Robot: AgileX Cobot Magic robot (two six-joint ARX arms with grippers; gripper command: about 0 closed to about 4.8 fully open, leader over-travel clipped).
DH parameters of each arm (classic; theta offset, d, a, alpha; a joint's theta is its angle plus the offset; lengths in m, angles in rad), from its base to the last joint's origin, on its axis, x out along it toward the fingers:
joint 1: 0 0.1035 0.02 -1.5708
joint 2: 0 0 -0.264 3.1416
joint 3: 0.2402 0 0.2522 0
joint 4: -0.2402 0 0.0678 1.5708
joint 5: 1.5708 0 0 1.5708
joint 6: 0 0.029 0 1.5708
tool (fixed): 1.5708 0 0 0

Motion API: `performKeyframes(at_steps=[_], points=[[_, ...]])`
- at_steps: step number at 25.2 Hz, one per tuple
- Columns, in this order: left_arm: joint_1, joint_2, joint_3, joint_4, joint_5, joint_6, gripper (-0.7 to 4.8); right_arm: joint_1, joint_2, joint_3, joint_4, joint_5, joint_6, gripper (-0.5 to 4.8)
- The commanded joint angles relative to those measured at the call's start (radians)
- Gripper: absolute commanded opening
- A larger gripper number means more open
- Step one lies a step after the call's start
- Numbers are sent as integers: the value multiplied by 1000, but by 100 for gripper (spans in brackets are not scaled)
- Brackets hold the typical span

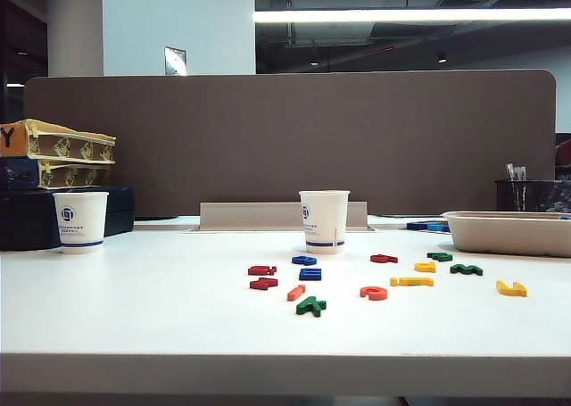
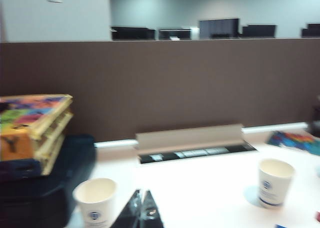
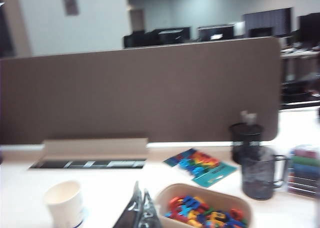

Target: Pick up the letter "c" and put it in the paper cup.

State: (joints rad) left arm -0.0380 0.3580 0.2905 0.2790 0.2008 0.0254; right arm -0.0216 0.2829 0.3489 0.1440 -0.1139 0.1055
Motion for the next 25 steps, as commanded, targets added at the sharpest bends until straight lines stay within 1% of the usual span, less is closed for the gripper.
performKeyframes(at_steps=[1, 3, 6, 9, 12, 16, 17, 18, 21, 23, 25], points=[[-1, 95, 39, 75, 86, 1, -5, 2, 82, 45, 18, -92, -10, -5], [-2, 157, 64, 92, 129, 1, -5, 2, 144, 69, 17, -128, -10, -5], [-6, 231, 94, 97, 200, 0, -5, 25, 186, 79, 23, -140, -8, -5], [-31, 285, 109, 98, 230, 0, -5, 38, 235, 79, 34, -189, -8, -5], [-82, 333, 113, 100, 233, 1, -5, 56, 292, 79, 37, -231, -8, 4], [-147, 388, 114, 116, 233, 8, 0, 92, 349, 80, 47, -229, -8, 23], [-170, 404, 114, 120, 232, 26, 10, 103, 369, 80, 53, -230, -8, 23], [-184, 413, 115, 120, 230, 39, 31, 108, 378, 80, 55, -231, -8, 25], [-204, 436, 115, 119, 230, 57, 32, 131, 406, 84, 57, -233, -8, 55], [-209, 447, 115, 119, 230, 58, 32, 145, 423, 88, 55, -234, -8, 54], [-210, 459, 115, 119, 233, 77, 32, 156, 438, 91, 56, -254, -10, 54]])
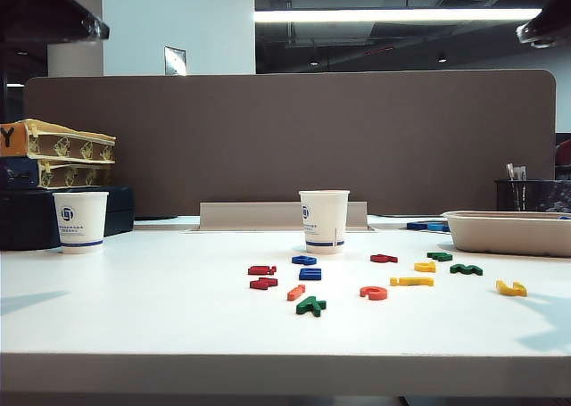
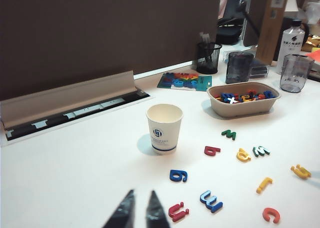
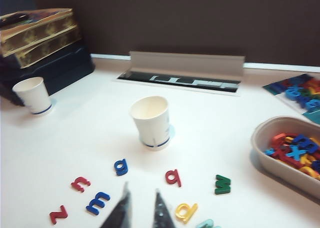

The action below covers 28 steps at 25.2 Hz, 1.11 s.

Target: Pick up the letter "c" and put it in the paper cup.

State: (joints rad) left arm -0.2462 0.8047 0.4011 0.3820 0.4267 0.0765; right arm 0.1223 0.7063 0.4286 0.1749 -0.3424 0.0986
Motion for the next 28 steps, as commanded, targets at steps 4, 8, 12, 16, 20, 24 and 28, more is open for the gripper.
performKeyframes(at_steps=[4, 8, 12, 16, 20, 24, 28], points=[[-2, 29, 5, 16, 39, 107, 31, 43, 60, 12, 61, -83, -3, 55], [-2, 45, 5, 7, 48, 131, 32, 55, 102, 16, 90, -87, -2, 96], [-4, 82, 5, 8, 49, 137, 35, 55, 156, 37, 61, -108, -3, 100], [-4, 125, 5, 9, 49, 137, 36, 64, 220, 66, 61, -132, -8, 100], [-4, 173, 5, 9, 49, 159, 36, 100, 287, 101, 48, -126, -85, 100], [-6, 194, 6, 10, 49, 160, 40, 144, 338, 119, 0, -99, -194, 100], [-35, 200, 6, 7, 47, 218, 52, 187, 381, 120, -59, -72, -278, 100]])
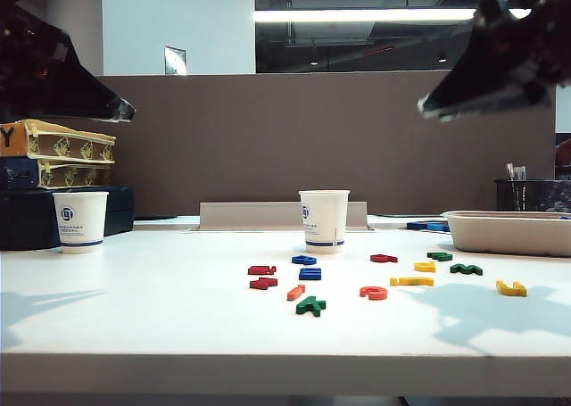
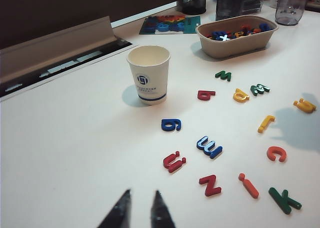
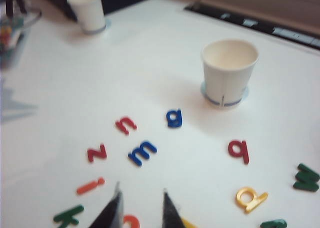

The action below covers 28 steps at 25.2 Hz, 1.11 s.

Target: Pick up the letter "c" and put it in the paper cup.

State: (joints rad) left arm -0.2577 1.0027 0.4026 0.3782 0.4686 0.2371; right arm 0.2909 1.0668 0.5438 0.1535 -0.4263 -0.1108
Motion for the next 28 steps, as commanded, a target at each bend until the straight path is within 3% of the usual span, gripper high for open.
performKeyframes(at_steps=[1, 15, 18, 28], points=[[-39, 2, 5, 10, 3, 80, 52, 26, 31, 5, -55, 13, -84, 100], [-55, 99, 6, 3, 3, 108, 53, 100, 100, 5, -67, 54, -130, 119], [-56, 114, 7, 6, 4, 115, 53, 112, 126, 5, -66, 59, -133, 153], [-57, 116, 26, 3, 7, 130, 53, 119, 233, 8, -22, 66, -133, 153]])
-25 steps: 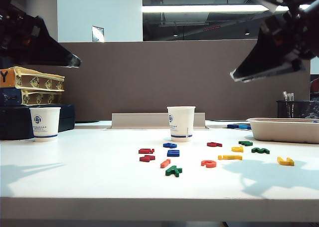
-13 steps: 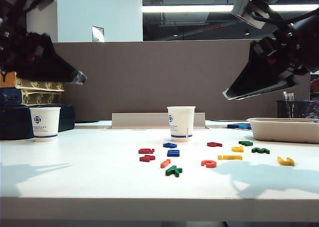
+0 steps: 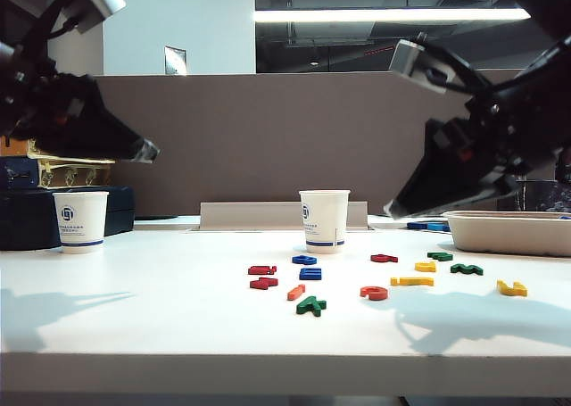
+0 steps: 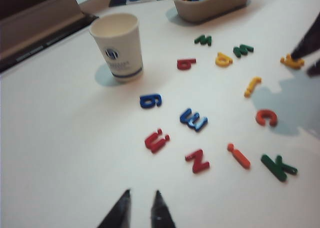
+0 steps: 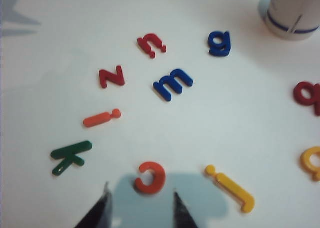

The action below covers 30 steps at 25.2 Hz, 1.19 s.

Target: Pick up the letter "c" and put it in the paper cup.

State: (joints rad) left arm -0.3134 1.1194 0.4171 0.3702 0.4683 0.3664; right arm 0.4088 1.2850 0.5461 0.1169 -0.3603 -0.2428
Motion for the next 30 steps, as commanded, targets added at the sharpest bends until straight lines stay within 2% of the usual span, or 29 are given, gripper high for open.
performKeyframes(at_steps=[1, 7, 11, 13, 30], points=[[-2, -1, 14, 12, 8, 1, 53, 6, 24, 6, 16, 1, -1, 153], [-69, -1, 26, 10, -3, 47, 53, 25, 76, 7, 23, 3, -1, 153], [-138, 0, 27, 10, -65, 58, 53, 24, 95, 7, 27, 7, -2, 153], [-162, 0, 27, 5, -71, 97, 54, 25, 106, 7, 35, 15, -1, 153], [-164, 47, 30, 13, -90, 97, 54, 25, 176, 15, 50, 18, -1, 153]])
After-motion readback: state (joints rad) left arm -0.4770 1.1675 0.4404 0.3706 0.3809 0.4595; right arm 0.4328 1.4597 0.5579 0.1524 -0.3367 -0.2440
